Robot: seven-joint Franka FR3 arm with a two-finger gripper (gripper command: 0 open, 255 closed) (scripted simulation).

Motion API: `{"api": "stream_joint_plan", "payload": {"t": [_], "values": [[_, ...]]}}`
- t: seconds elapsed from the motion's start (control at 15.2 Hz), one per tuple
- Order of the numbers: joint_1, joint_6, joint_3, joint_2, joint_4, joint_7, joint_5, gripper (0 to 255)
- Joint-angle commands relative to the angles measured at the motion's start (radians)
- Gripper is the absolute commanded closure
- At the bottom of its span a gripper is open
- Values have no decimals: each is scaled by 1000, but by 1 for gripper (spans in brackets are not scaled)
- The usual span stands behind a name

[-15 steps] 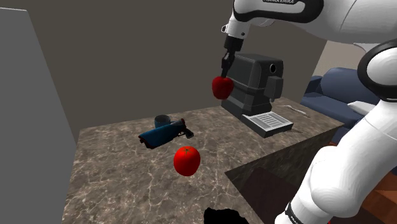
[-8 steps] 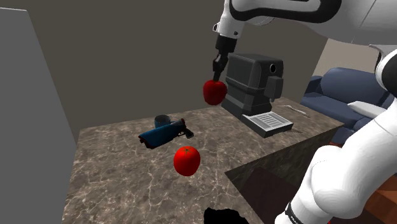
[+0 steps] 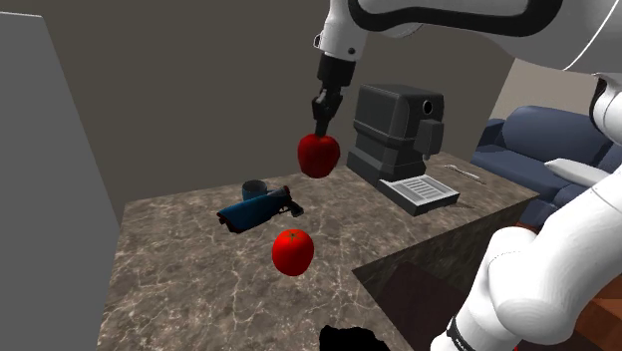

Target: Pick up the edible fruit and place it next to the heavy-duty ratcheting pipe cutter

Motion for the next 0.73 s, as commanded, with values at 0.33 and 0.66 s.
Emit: {"api": "stream_joint_plan", "payload": {"t": [0.33, 0.66], "values": [[58, 7, 122, 21, 21, 178, 13, 255], [99, 8, 207, 69, 71, 304, 13, 255]]}}
